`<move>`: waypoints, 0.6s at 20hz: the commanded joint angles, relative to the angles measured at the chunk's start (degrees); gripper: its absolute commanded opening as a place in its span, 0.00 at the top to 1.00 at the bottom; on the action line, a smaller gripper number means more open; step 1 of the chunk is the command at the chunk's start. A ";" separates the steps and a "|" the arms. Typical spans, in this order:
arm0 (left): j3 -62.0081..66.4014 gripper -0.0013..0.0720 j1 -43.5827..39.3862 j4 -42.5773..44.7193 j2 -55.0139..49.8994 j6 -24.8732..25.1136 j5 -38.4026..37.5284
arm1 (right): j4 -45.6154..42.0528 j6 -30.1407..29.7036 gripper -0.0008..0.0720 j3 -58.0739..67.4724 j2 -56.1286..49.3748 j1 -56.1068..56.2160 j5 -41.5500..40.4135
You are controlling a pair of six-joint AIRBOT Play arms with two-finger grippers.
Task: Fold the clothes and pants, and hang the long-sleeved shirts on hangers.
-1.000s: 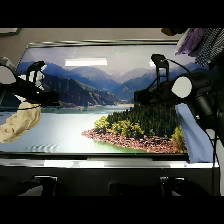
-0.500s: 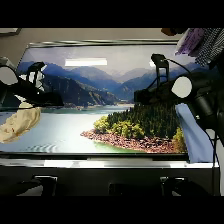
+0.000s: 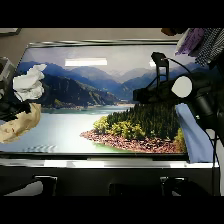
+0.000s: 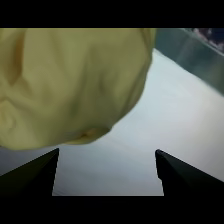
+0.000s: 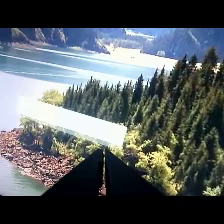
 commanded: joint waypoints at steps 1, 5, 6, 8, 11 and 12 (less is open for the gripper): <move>-3.78 0.00 9.14 1.22 -0.31 -3.39 9.90 | 0.33 0.00 0.71 0.07 -0.02 0.04 -0.02; -5.16 0.00 12.22 1.20 -5.51 -3.54 13.99 | 0.39 0.02 0.70 0.07 -0.02 0.04 0.00; -5.16 0.00 12.11 1.20 -7.37 -3.54 13.99 | 0.39 0.15 0.70 0.07 -0.02 0.04 0.04; -5.16 0.03 11.67 -0.50 -11.08 -3.52 13.77 | 0.39 1.92 0.69 0.07 -0.02 0.04 0.04; -5.09 0.95 10.14 -8.33 -11.87 0.37 12.79 | 0.37 1.97 0.69 0.07 0.00 0.04 0.04; -4.68 0.95 9.05 -10.69 -11.41 2.58 12.63 | 0.35 2.27 0.69 0.07 0.00 0.04 0.02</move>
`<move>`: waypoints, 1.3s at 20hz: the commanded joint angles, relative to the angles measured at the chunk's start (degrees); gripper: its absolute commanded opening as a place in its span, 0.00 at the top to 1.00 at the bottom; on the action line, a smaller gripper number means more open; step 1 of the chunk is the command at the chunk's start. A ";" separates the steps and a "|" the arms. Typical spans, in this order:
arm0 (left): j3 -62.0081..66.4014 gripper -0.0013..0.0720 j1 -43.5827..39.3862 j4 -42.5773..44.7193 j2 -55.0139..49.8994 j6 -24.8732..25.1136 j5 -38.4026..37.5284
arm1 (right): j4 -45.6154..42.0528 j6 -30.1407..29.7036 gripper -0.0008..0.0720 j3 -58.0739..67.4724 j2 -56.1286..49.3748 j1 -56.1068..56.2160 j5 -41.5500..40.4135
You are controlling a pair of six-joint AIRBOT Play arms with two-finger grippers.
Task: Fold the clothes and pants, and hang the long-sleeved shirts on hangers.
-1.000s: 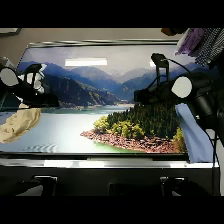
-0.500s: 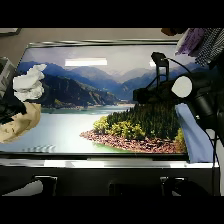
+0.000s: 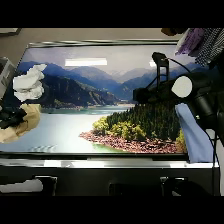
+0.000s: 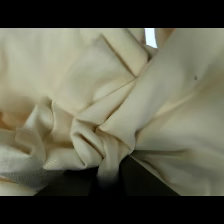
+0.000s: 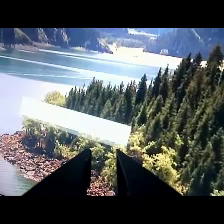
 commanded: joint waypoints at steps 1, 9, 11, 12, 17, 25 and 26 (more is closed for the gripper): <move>0.85 0.95 -2.99 -9.94 -0.28 5.73 -1.14 | -0.20 1.44 0.70 0.07 0.00 0.04 0.04; 3.43 0.95 -36.94 -33.92 4.42 10.75 -0.20 | -10.23 11.72 0.83 0.13 3.61 -0.02 2.58; 3.43 0.95 -47.08 -34.16 3.06 6.99 3.32 | -16.28 14.16 0.83 0.13 5.49 -0.02 4.76; 3.43 0.95 -51.49 -34.16 1.70 5.03 4.81 | -19.65 15.23 0.83 0.13 6.29 -0.02 6.43; 3.52 0.46 -59.71 -34.29 -3.80 1.81 4.96 | -36.00 16.59 0.81 0.04 7.76 -0.04 11.65; 3.52 0.27 -34.05 -32.72 11.78 13.77 -10.93 | 9.38 9.27 0.56 -0.96 -0.74 -34.67 2.60; 3.52 0.27 -31.21 -32.72 13.31 15.15 -12.15 | 17.40 1.16 0.49 -1.90 -3.89 -36.26 4.68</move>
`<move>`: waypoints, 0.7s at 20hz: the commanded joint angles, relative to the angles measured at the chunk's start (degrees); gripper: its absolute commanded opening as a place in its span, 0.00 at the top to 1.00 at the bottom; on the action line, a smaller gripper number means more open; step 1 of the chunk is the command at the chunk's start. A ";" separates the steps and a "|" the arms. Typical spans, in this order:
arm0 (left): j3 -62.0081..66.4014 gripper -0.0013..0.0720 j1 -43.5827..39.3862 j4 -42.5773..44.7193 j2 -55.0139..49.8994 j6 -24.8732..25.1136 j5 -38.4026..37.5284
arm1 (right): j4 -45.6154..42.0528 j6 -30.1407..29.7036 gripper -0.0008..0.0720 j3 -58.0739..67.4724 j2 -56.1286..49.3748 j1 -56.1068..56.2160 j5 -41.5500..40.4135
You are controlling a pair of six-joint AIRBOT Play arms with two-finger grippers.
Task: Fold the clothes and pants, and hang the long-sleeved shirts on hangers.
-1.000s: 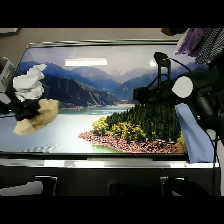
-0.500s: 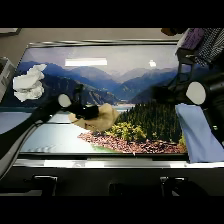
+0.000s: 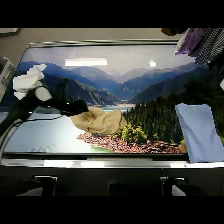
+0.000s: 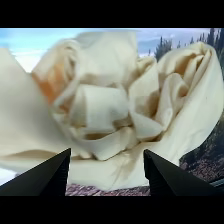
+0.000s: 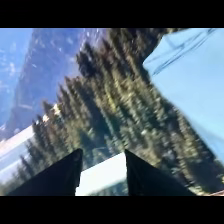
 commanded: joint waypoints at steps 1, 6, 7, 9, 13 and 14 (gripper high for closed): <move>0.02 0.27 10.99 0.11 6.08 6.05 -6.78 | 31.28 -21.70 0.43 -2.58 -9.18 -9.73 3.06; 0.00 0.27 17.49 0.11 6.60 6.93 -8.59 | 41.68 -37.70 0.40 -9.51 -22.82 1.33 2.49; 0.00 0.27 17.73 0.11 6.60 6.93 -8.59 | 41.72 -37.99 0.39 -9.57 -24.98 3.89 1.44; 0.00 0.27 17.68 0.11 6.60 6.93 -8.50 | 42.14 -38.29 0.36 -9.57 -28.81 8.90 -1.22; 0.00 0.27 17.68 0.11 6.58 6.95 -8.13 | 45.07 -39.71 0.33 -9.57 -33.57 15.02 -4.15; 0.00 0.27 17.70 0.17 6.56 6.95 -8.13 | 45.35 -39.67 0.33 -9.57 -34.12 15.69 -4.59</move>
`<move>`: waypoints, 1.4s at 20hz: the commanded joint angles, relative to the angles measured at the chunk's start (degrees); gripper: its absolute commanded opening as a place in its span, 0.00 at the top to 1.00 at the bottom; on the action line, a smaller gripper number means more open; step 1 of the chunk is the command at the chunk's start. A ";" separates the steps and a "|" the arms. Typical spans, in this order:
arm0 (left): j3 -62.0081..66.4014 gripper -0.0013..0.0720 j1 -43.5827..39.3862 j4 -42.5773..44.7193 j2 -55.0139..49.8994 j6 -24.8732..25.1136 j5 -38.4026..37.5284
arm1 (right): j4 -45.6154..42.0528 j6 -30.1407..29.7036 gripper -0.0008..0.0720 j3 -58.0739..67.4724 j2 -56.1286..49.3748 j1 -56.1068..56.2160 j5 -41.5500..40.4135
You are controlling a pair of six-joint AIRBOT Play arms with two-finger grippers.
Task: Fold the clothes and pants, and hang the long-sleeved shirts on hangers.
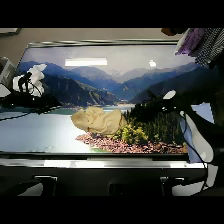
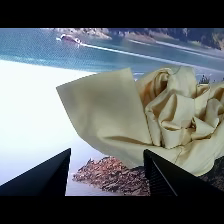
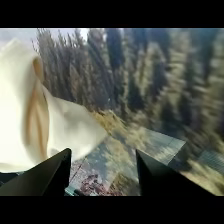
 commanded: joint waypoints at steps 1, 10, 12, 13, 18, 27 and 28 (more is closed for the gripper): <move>-0.04 0.27 0.33 0.50 0.07 0.20 -0.07 | 3.48 -1.88 0.33 -0.22 -3.61 4.35 -2.60; -8.57 0.27 2.10 0.57 0.02 0.02 -0.42 | 7.58 -1.99 0.95 -0.20 -3.50 4.31 -1.77; -14.97 0.27 2.73 -2.86 0.00 3.04 3.15 | 6.56 -1.95 0.95 -0.20 -2.03 4.37 -1.68; -17.81 0.27 2.69 -5.66 -0.11 5.11 5.35 | 6.34 -1.95 0.95 -0.20 -1.07 4.35 -1.62; -25.73 0.27 -1.11 -16.65 -4.28 10.54 15.52 | 5.35 -1.46 0.95 -0.20 3.43 4.35 -1.57; -24.35 0.95 -7.08 -29.09 -11.21 13.81 24.39 | 4.94 -1.09 0.95 -0.20 6.97 4.35 -1.46; -23.06 0.95 -6.51 -29.09 -10.58 14.16 23.74 | 3.80 -1.16 0.95 -0.13 8.13 4.35 -2.10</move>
